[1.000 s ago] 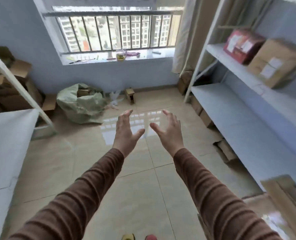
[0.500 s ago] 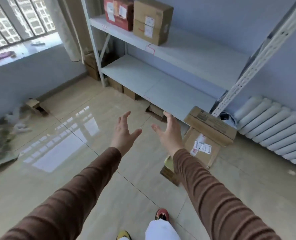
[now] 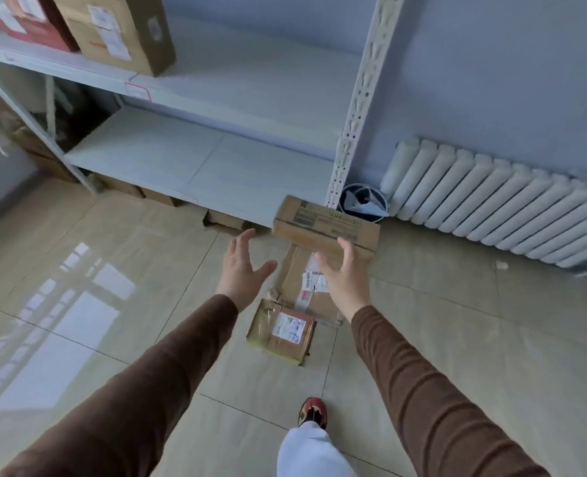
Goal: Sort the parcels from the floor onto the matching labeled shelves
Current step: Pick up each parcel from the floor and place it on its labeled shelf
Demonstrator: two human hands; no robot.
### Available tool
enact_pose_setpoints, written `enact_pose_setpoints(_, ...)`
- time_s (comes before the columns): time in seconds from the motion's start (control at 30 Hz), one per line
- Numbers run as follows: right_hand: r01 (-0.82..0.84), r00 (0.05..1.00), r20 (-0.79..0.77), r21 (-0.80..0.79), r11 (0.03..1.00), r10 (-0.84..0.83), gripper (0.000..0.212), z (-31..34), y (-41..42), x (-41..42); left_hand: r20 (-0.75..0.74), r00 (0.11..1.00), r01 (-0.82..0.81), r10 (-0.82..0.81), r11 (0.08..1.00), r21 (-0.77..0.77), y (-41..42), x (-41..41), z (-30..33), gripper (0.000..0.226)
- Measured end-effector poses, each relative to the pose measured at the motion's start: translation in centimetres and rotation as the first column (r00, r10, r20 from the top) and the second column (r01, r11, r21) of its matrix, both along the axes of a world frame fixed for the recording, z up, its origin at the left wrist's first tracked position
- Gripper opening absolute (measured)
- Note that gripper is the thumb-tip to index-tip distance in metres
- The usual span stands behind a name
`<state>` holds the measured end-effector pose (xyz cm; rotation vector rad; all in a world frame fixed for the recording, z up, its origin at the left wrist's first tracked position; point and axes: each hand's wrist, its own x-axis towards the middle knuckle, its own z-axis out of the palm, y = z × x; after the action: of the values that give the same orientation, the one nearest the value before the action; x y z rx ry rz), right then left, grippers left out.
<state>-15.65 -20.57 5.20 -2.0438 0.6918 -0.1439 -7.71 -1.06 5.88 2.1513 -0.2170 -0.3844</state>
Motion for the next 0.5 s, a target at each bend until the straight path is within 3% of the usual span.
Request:
enact_pose_setpoints(0.2, 0.076, 0.995, -0.073, 0.084, 0.994, -0.070, 0.070, -4.3, -8.5, 4.1, -0.065, 0.997, -0.030, 0.032, 0.999, 0.033, -6.6, 6.0, -4.2, 0.070)
enact_pose_setpoints(0.5, 0.138, 0.983, -0.127, 0.063, 0.988, -0.130, 0.071, -11.2, -13.0, 11.3, -0.181, 0.981, -0.066, 0.071, 0.997, 0.033, -10.9, 15.2, -11.3, 0.068)
